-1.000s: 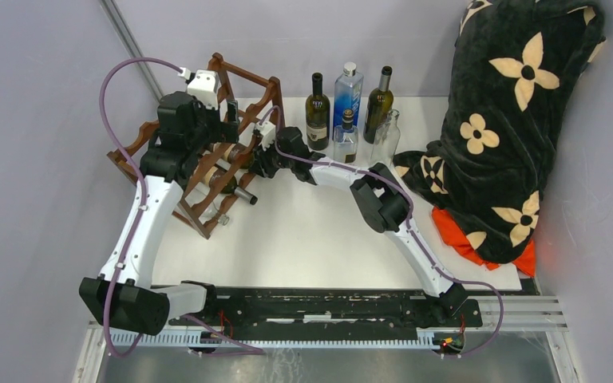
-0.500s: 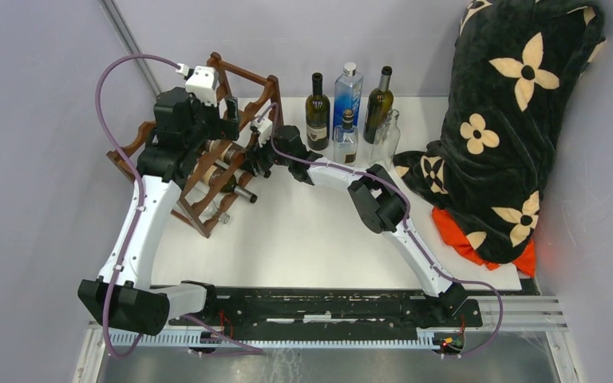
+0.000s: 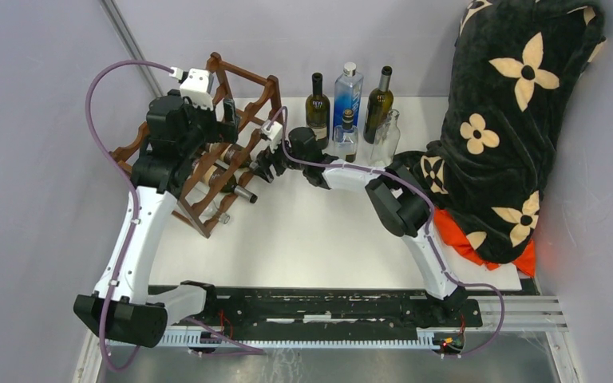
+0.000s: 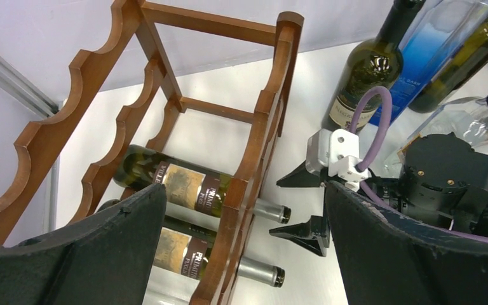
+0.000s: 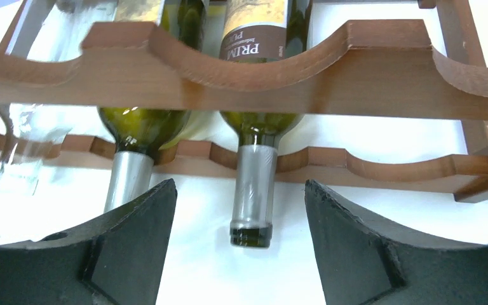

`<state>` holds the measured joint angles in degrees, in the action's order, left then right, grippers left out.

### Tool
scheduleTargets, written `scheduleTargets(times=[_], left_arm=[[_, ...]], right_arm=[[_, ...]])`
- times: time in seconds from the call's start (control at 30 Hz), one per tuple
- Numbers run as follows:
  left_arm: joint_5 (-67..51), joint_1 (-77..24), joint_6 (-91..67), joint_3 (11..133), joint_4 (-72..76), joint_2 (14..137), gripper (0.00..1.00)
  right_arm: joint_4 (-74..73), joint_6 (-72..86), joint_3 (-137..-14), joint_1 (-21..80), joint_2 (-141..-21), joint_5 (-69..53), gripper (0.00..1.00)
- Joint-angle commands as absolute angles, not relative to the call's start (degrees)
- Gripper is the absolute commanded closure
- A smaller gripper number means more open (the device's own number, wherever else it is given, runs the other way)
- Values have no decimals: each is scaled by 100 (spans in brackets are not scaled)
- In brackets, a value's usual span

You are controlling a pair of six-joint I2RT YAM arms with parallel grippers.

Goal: Put the wine bottle on the wine rack
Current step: Place the wine bottle in the wine rack, then pick up the wine bottle from the center of the board.

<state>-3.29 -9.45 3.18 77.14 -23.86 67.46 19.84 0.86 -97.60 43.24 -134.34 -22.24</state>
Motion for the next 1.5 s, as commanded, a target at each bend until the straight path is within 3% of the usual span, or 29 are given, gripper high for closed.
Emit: scheduleTargets(times=[0.0, 0.5, 0.87, 1.17, 1.47], left_arm=[[-522, -949, 18, 7563, -2081, 6473, 0], [-288, -949, -890, 7102, -1769, 5996, 0], [-509, -954, -1799, 6855, -1470, 5531, 0], [-1273, -949, -2521, 6594, -1270, 5179, 0], [-1134, -949, -2772, 6223, -1301, 4549, 0]], right_arm=[[2329, -490, -9260, 4315, -12688, -2514, 20], [1763, -1735, -7518, 4311, -10974, -3620, 18], [520, -2724, -6987, 4307, -9781, -3902, 18], [-1700, -4111, -7194, 4222, -8753, -4285, 14], [-2824, -4602, -7537, 3948, -8104, -4004, 2]])
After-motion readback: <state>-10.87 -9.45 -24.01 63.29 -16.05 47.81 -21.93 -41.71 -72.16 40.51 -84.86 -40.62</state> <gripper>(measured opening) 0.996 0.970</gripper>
